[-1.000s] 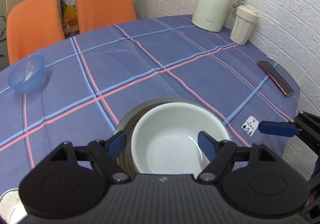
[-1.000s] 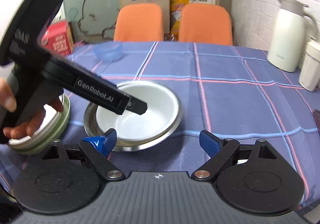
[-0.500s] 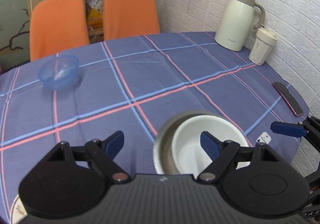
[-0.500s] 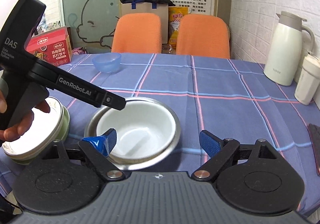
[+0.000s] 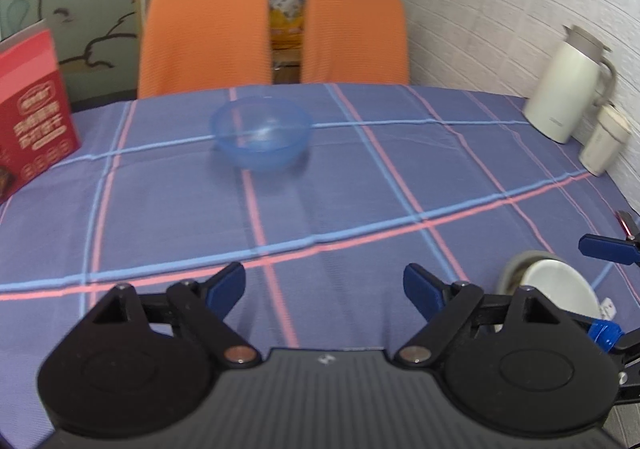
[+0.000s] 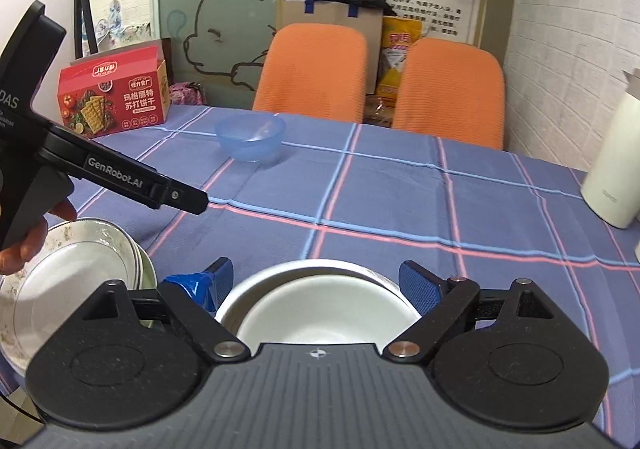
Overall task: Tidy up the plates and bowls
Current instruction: 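Move both grippers to the translucent blue bowl and close on its rim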
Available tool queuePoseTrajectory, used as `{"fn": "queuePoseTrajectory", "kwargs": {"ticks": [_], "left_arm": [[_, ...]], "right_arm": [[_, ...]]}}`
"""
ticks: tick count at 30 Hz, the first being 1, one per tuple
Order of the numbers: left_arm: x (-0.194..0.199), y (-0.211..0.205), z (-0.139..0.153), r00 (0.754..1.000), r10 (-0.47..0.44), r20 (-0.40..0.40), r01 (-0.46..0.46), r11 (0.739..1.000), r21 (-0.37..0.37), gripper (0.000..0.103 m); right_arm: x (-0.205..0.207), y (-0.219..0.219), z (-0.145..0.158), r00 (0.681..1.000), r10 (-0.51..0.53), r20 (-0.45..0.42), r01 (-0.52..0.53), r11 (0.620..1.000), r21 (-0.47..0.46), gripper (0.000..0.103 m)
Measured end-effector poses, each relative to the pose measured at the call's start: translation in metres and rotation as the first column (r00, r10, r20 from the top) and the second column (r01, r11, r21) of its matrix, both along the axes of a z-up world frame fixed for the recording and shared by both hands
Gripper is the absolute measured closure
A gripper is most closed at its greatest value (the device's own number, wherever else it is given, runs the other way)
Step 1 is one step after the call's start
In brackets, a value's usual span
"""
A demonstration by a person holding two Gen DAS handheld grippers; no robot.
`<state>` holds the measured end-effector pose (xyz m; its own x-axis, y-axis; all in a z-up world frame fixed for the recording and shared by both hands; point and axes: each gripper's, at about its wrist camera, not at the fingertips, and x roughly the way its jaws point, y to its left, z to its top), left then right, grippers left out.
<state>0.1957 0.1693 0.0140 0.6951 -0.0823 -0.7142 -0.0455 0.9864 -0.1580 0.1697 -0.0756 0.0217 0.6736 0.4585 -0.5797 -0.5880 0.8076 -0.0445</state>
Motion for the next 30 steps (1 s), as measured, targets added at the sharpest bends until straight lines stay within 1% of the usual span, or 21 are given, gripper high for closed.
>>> {"fn": "queuePoseTrajectory", "kwargs": {"ticks": [5,10,16,19,21,24,26,30], "left_arm": [[0.006,0.042,-0.006,0.997,0.081,-0.013,-0.081,0.997,-0.012,0.017],[0.026,0.069,-0.001,0.994,0.111,-0.01,-0.111,0.993,-0.028,0.017],[0.075,0.087,0.013,0.995,0.093,0.023,-0.092,0.996,-0.02,0.017],[0.109,0.096,0.017,0.995,0.094,0.027,-0.093,0.995,-0.042,0.017],[0.13,0.1,0.015,0.995,0.096,0.01,-0.095,0.994,-0.058,0.017],[0.157,0.102,0.005,0.996,0.09,-0.028,-0.092,0.993,-0.08,0.017],[0.169,0.102,-0.002,0.996,0.08,-0.048,-0.084,0.992,-0.095,0.017],[0.185,0.102,-0.015,0.996,0.059,-0.068,-0.066,0.993,-0.101,0.017]], "right_arm": [[0.019,0.022,-0.001,0.998,0.05,-0.029,-0.049,0.998,0.03,0.026],[0.043,0.05,0.003,0.997,0.077,-0.013,-0.077,0.997,-0.013,0.026],[0.075,0.082,0.014,0.99,0.142,-0.005,-0.142,0.987,-0.071,0.026],[0.093,0.101,0.019,0.984,0.176,-0.009,-0.176,0.98,-0.098,0.026],[0.106,0.115,0.019,0.979,0.201,-0.027,-0.203,0.973,-0.112,0.026],[0.126,0.132,0.012,0.974,0.215,-0.07,-0.221,0.969,-0.109,0.026],[0.138,0.142,0.002,0.969,0.222,-0.108,-0.233,0.966,-0.108,0.026],[0.157,0.157,-0.019,0.96,0.215,-0.179,-0.238,0.964,-0.116,0.026]]}}
